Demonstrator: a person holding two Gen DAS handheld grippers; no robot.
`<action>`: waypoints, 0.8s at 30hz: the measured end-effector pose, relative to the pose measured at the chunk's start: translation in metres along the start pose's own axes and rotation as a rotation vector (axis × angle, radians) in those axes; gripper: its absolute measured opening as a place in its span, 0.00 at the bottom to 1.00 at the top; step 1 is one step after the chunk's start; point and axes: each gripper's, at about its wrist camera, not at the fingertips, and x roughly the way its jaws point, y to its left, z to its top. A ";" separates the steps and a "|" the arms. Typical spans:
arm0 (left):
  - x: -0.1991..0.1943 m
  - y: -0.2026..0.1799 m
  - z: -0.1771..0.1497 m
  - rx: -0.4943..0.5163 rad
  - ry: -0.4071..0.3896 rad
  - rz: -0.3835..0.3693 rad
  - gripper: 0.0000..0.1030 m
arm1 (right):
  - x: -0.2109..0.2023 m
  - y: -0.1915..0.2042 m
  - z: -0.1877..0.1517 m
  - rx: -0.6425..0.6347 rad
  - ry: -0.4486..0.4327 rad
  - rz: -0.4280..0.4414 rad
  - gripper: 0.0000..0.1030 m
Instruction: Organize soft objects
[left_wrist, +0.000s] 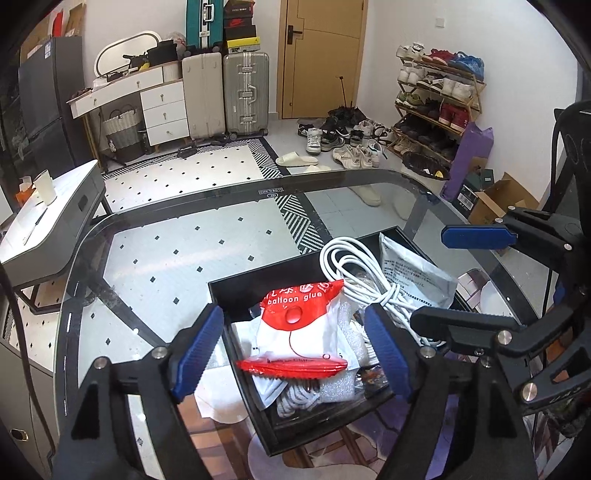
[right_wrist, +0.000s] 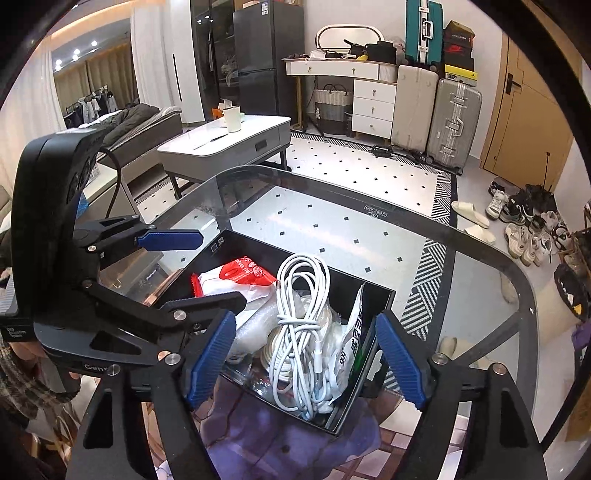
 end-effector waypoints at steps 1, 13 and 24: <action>-0.002 -0.001 0.000 0.003 -0.007 0.002 0.83 | -0.002 -0.002 0.000 0.014 -0.008 0.009 0.80; -0.032 -0.001 -0.011 -0.013 -0.084 0.007 1.00 | -0.037 -0.012 -0.016 0.076 -0.136 -0.022 0.96; -0.058 0.001 -0.027 -0.033 -0.177 0.059 1.00 | -0.064 -0.015 -0.041 0.152 -0.272 -0.032 0.99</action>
